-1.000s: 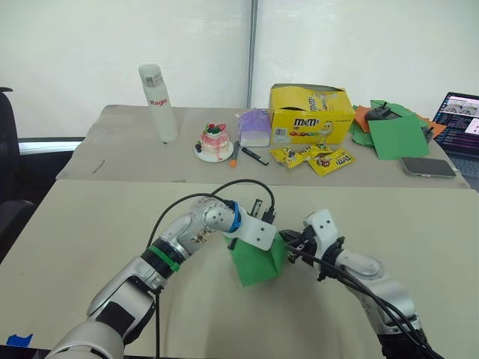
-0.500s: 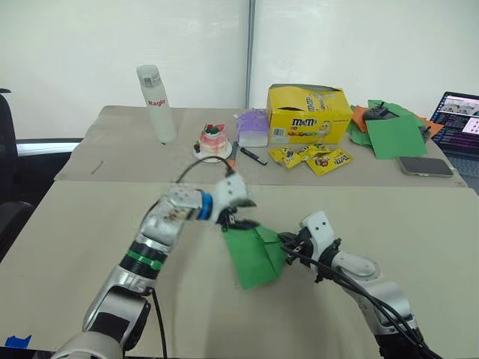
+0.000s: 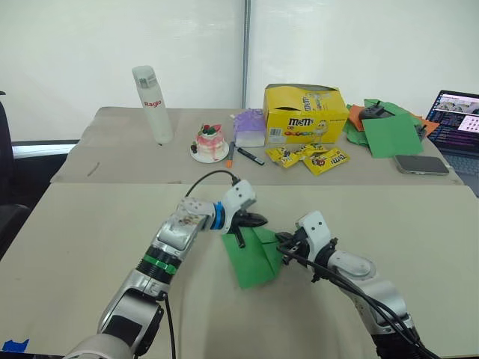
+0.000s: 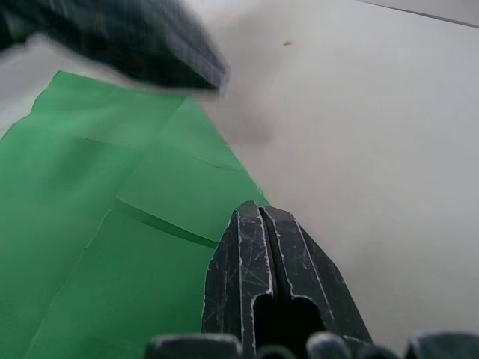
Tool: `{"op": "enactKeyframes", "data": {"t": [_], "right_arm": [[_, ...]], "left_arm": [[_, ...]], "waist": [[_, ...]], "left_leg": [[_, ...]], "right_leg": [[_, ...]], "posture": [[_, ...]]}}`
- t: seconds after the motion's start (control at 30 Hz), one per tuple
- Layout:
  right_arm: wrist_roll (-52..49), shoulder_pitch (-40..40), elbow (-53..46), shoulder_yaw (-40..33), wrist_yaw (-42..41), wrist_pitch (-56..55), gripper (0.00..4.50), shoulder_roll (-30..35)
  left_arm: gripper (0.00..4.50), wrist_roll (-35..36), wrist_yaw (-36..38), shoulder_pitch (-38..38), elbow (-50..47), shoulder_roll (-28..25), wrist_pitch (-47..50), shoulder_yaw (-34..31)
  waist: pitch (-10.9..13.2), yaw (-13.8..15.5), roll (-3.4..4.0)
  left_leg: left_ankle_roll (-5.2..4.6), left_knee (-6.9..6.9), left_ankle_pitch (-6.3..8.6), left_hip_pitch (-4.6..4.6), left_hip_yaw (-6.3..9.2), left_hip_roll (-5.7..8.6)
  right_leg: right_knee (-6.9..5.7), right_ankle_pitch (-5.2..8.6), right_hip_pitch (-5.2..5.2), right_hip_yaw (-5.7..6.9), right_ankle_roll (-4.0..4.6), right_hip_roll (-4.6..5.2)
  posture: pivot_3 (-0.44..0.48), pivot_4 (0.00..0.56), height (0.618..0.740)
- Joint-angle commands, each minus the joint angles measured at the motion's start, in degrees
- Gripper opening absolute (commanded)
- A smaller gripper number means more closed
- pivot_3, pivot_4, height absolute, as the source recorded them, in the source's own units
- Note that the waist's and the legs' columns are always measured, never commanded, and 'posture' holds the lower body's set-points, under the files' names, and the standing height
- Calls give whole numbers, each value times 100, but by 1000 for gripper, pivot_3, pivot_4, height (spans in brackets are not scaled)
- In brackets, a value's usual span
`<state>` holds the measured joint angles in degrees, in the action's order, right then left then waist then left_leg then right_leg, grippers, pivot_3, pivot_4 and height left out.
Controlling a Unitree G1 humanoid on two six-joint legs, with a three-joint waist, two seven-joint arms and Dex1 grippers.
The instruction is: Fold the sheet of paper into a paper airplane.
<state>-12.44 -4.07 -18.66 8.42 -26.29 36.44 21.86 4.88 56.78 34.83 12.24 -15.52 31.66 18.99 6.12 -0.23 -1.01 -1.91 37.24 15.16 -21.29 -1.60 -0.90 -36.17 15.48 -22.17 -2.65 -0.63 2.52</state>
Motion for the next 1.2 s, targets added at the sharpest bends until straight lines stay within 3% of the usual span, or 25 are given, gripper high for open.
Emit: {"op": "enactKeyframes", "data": {"t": [0.03,0.53,0.9,1.07,1.2], "right_arm": [[56,4,-103,50,88,110,0,-40],[649,-665,361,562,252,82,0,-143],[523,236,-370,-229,434,524,0,103],[349,268,-682,-618,401,404,0,105],[201,408,-1054,-879,23,661,0,677]], "left_arm": [[42,-173,-75,-88,-30,-79,-284,196],[42,-322,-393,-68,294,4,-373,330],[42,-407,-398,100,490,7,-436,379],[42,-429,-402,147,596,66,-521,440],[42,-438,-384,162,634,108,-543,460]], "waist": [[0,-5,0],[-1,5,0],[-5,73,1],[-6,80,1],[-5,94,2]], "left_leg": [[0,0,0,0,0,0],[0,2,0,-1,0,4],[0,3,0,-1,0,6],[0,4,0,0,0,7],[0,6,0,-5,0,9]], "right_leg": [[1,0,0,0,0,0],[1,0,1,0,0,5],[4,0,6,-1,-1,7],[4,0,7,-2,-1,6],[5,1,5,-2,-1,8]], "posture": [[0,150,738],[0,150,738],[0,150,738],[0,150,738],[0,150,738]]}}
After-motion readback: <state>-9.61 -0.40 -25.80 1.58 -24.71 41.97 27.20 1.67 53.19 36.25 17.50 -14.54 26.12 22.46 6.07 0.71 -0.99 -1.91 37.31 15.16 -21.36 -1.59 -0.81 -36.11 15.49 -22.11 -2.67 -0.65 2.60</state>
